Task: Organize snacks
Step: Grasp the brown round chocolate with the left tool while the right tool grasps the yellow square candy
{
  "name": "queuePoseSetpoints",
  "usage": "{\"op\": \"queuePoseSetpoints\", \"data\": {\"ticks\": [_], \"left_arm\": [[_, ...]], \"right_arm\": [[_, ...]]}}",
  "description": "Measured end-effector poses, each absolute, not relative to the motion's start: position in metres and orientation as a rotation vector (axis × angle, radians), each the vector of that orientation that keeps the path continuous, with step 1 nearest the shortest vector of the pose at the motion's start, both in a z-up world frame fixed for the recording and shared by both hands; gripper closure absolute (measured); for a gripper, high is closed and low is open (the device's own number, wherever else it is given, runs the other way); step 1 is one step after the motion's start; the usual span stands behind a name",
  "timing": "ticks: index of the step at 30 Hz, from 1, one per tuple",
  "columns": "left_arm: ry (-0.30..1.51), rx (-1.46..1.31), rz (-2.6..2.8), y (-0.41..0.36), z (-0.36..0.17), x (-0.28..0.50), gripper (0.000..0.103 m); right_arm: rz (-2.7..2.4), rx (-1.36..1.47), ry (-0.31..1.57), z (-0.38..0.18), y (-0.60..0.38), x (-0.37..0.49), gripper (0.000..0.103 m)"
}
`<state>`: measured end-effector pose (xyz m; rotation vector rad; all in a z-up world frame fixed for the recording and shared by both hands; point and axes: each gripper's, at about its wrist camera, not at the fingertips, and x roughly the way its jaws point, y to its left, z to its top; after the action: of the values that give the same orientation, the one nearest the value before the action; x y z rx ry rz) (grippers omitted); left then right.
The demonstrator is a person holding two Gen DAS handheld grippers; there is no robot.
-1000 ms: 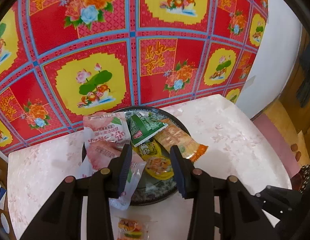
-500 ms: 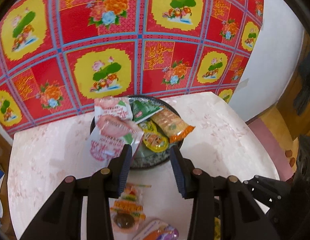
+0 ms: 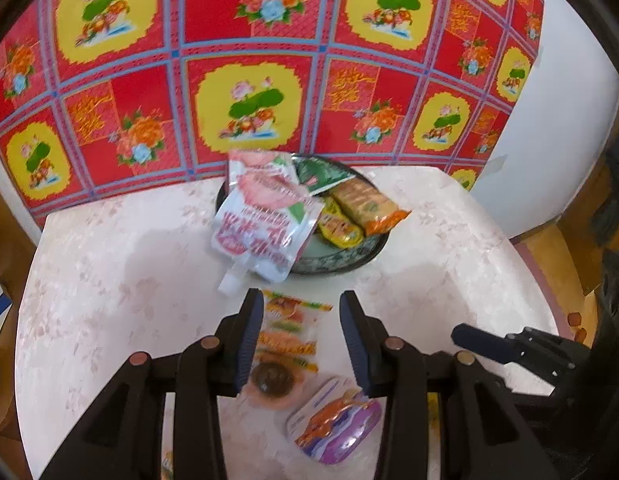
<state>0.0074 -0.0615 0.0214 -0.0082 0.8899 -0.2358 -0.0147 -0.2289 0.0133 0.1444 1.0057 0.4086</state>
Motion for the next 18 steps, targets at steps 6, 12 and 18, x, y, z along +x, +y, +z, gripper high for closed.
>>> {"op": "queuePoseSetpoints", "data": {"ticks": [6,12,18], "left_arm": [[0.916,-0.016,-0.225,-0.051,0.013,0.001,0.062],[0.942,-0.020,-0.228,-0.045,0.003,-0.008,0.062],[0.961,-0.021,-0.230,-0.046,-0.006,-0.009,0.062]], "right_arm": [[0.413,0.141,1.011,0.014,-0.230,-0.021,0.066],[0.411,0.128,1.012,0.016,-0.233,-0.028,0.066],[0.407,0.121,1.022,0.015,-0.236,-0.032,0.066]]}}
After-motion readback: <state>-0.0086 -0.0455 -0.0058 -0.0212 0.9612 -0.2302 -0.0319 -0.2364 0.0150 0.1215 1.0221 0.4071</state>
